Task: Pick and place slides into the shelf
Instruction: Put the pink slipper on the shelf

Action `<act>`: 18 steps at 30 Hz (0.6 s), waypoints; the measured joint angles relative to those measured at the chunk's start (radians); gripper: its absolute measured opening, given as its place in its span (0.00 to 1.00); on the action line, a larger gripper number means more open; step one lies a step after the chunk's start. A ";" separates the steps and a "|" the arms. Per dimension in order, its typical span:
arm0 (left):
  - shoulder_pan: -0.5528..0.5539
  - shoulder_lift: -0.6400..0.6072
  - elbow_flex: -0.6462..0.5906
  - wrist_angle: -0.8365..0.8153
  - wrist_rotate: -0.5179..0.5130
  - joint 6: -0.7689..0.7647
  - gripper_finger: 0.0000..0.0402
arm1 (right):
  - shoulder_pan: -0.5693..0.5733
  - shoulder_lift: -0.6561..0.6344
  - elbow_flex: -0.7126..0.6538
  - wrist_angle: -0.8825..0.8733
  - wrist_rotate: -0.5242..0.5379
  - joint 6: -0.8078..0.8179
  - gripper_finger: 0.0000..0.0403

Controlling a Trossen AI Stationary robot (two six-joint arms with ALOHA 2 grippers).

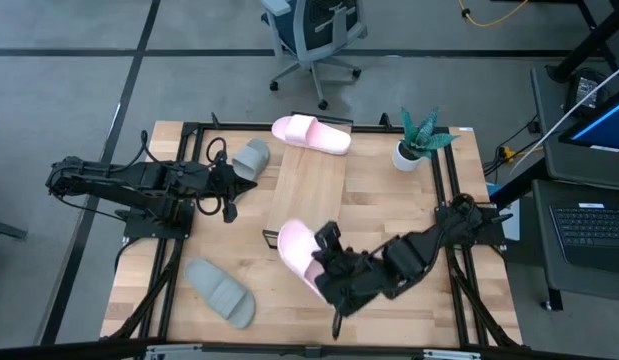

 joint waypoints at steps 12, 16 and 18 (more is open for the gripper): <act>0.000 0.000 0.000 0.005 0.000 0.001 0.00 | -0.173 -0.106 0.001 -0.025 -0.046 -0.296 0.01; 0.000 0.000 0.000 0.006 0.000 0.001 0.00 | -0.255 -0.122 0.001 -0.029 -0.121 -0.427 0.01; 0.000 0.000 0.000 0.006 0.000 0.001 0.00 | -0.307 -0.123 0.001 -0.029 -0.181 -0.502 0.01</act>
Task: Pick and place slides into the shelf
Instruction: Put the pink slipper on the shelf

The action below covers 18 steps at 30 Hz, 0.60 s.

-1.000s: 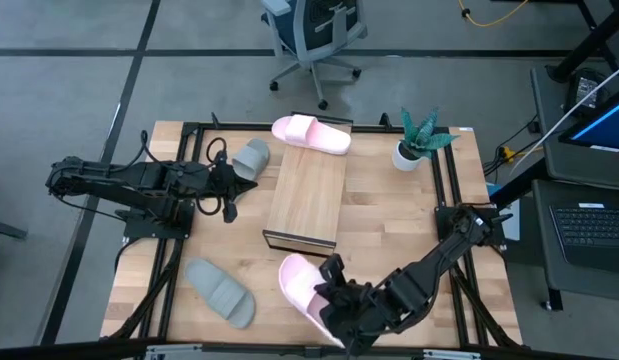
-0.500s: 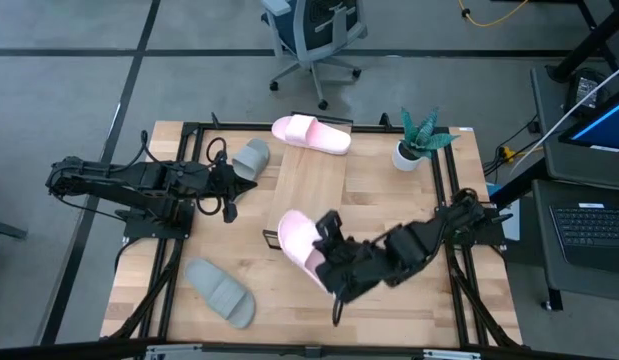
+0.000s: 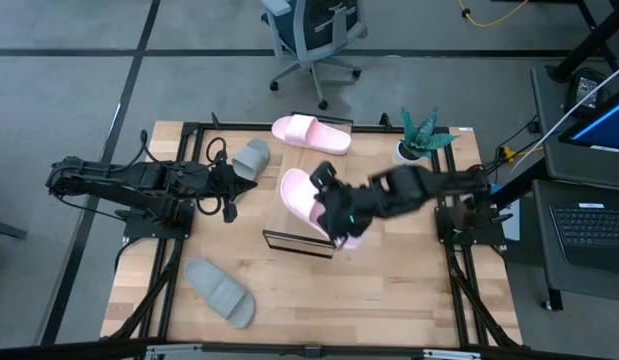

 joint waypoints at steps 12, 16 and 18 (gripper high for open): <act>0.000 0.000 0.000 0.000 0.000 0.000 0.00 | -0.320 -0.003 0.000 0.000 -0.281 -0.340 0.01; 0.000 0.000 0.000 0.000 -0.010 0.000 0.00 | -0.376 -0.003 0.000 0.025 -0.334 -0.441 0.01; 0.000 0.000 0.000 0.000 -0.011 0.000 0.00 | -0.402 -0.003 0.000 0.049 -0.389 -0.478 0.01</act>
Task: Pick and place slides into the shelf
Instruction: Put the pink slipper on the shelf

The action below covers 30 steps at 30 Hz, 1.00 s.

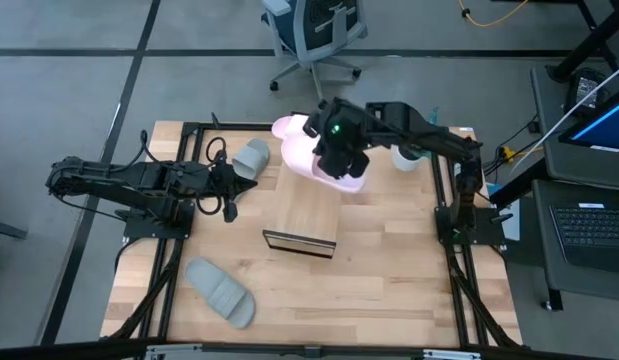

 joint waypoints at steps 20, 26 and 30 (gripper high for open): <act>0.000 0.000 0.000 0.000 -0.003 -0.001 0.00 | -0.085 -0.001 0.000 0.078 -0.233 -0.154 0.01; 0.001 0.000 0.000 0.001 -0.059 -0.001 0.00 | -0.120 -0.001 -0.011 0.077 -0.291 -0.170 0.01; 0.001 0.000 0.000 0.001 -0.079 -0.002 0.00 | -0.143 0.001 -0.045 0.080 -0.306 -0.179 0.01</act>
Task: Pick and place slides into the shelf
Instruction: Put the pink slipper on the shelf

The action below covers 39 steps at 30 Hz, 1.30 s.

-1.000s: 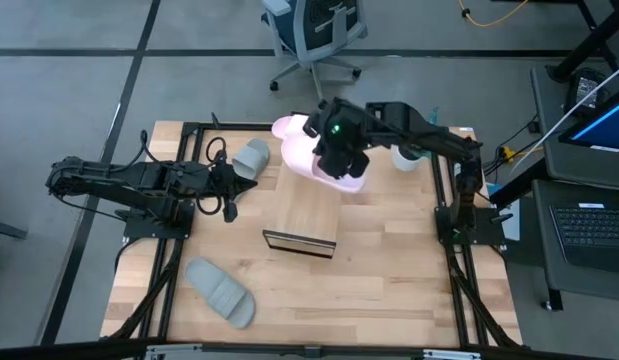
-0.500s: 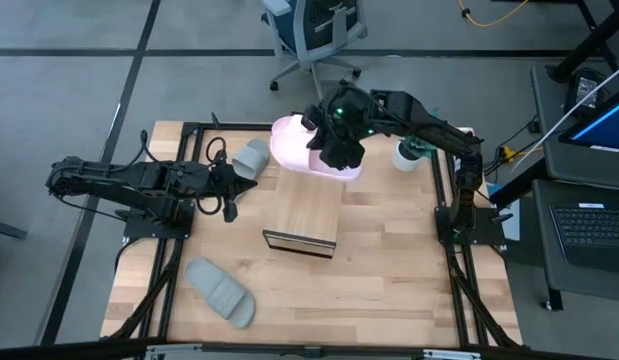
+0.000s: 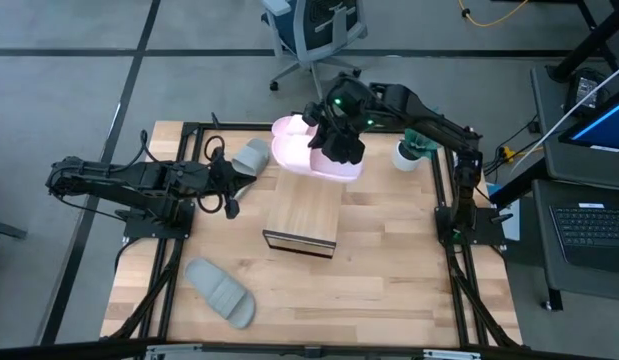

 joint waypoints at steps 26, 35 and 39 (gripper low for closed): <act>0.000 0.000 0.000 0.000 0.000 0.001 0.00 | 0.000 0.000 -0.188 0.248 -0.031 -0.017 0.01; 0.000 0.000 0.000 0.000 0.000 -0.001 0.00 | -0.001 0.000 -0.289 0.348 -0.044 0.047 0.01; 0.000 0.000 0.000 -0.001 0.000 -0.002 0.00 | -0.001 0.001 -0.302 0.377 -0.045 0.110 0.01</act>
